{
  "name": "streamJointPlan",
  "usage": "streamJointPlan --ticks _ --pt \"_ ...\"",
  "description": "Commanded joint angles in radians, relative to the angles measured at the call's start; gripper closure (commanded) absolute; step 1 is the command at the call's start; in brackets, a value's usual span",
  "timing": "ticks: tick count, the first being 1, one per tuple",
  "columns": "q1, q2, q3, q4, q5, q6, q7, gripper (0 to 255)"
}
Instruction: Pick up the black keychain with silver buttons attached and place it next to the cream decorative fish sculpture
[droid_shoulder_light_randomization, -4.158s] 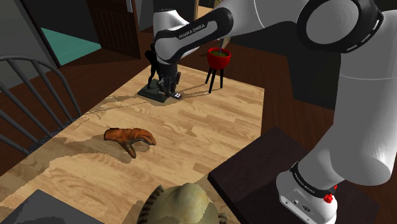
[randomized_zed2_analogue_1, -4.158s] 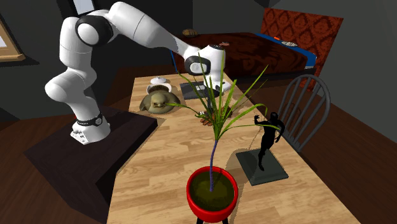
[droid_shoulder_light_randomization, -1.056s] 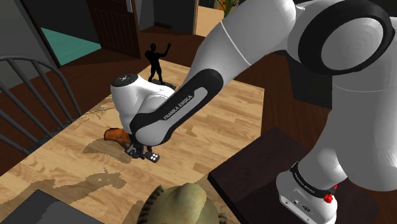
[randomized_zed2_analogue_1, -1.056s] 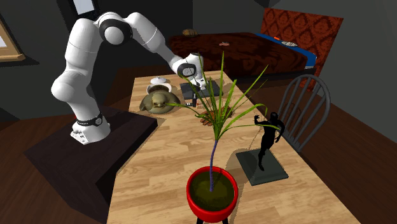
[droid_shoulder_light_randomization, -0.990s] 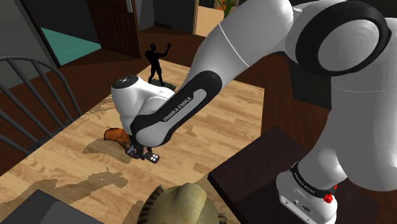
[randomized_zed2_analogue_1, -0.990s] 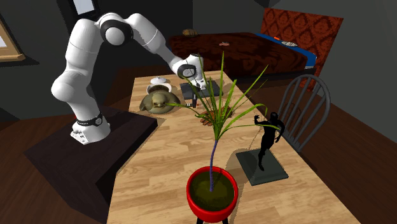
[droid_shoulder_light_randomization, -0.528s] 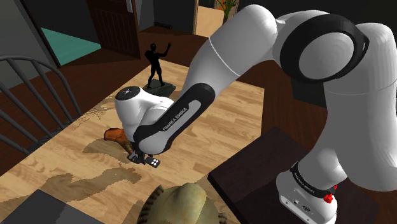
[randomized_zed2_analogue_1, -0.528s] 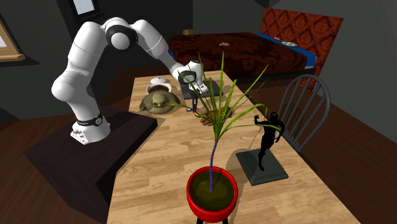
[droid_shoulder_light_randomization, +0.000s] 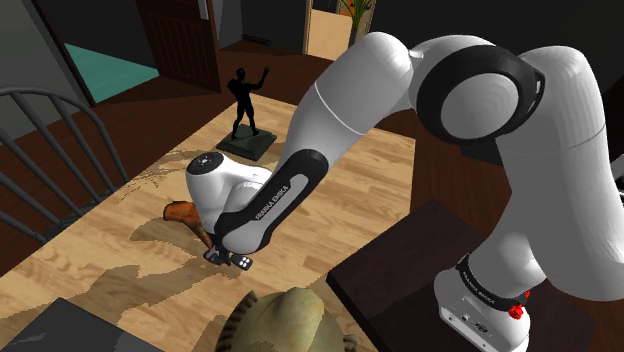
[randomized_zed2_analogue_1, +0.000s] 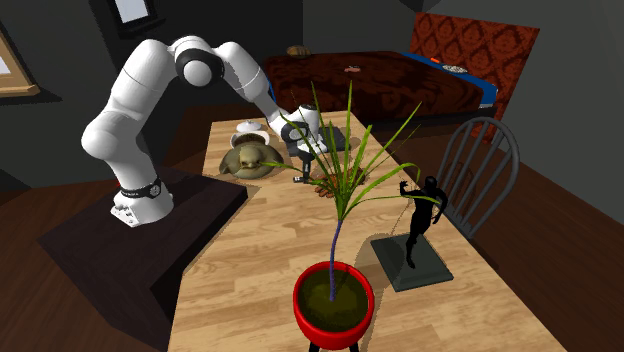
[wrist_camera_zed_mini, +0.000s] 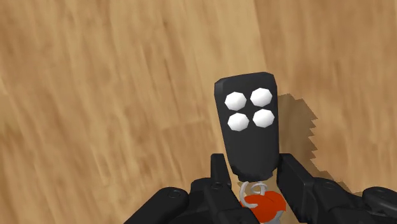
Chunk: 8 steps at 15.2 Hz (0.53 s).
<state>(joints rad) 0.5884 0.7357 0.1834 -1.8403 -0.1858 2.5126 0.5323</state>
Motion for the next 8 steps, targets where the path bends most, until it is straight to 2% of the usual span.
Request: streamJointPlan --ticks 1,6,7,8 --pt "0.001 0.003 -0.001 0.000 -0.001 0.004 0.001 255" --pt "0.001 0.003 -0.001 0.000 -0.001 0.004 0.001 255" --pt "0.001 0.003 -0.001 0.000 -0.001 0.004 0.001 0" --pt "0.001 0.003 -0.001 0.000 -0.001 0.004 0.001 0"
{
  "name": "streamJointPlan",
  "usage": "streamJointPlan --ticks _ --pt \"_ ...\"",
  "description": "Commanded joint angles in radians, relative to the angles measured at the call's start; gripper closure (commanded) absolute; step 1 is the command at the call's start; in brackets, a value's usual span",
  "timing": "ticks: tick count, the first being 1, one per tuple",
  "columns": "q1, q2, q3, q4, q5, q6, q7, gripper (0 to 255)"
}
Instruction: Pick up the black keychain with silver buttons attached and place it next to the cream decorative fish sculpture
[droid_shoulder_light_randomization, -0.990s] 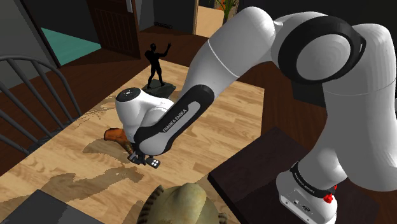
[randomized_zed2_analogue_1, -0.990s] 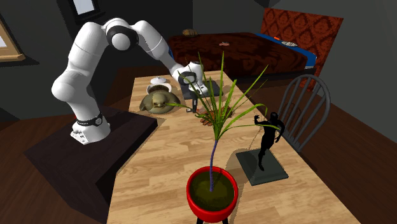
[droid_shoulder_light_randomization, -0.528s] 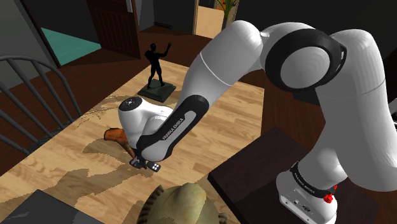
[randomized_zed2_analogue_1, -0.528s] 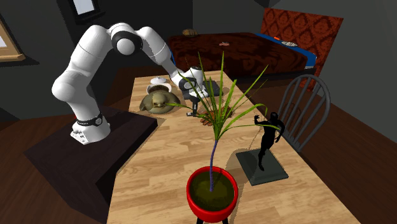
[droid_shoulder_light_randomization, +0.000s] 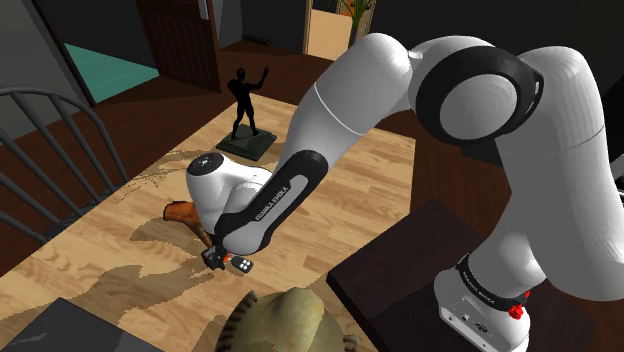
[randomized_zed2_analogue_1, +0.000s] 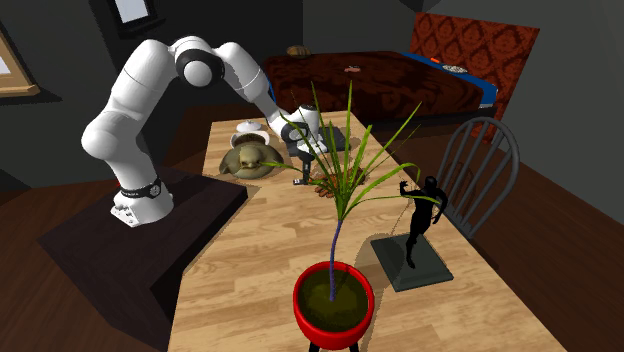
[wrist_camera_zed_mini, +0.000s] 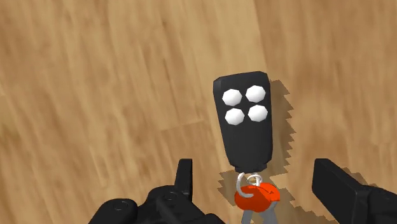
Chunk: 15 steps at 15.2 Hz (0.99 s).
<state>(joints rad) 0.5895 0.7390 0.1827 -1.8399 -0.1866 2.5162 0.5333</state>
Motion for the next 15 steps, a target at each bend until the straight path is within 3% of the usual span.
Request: streamJointPlan --ticks 1,4,8,15 --pt "0.000 0.000 0.000 0.000 0.000 0.000 0.000 0" --pt "0.000 0.000 0.000 0.000 0.000 0.000 0.000 0" --pt "-0.017 -0.100 0.022 -0.020 0.021 -0.080 -0.014 0" --pt "-0.017 -0.100 0.021 -0.020 0.021 -0.080 -0.014 0"
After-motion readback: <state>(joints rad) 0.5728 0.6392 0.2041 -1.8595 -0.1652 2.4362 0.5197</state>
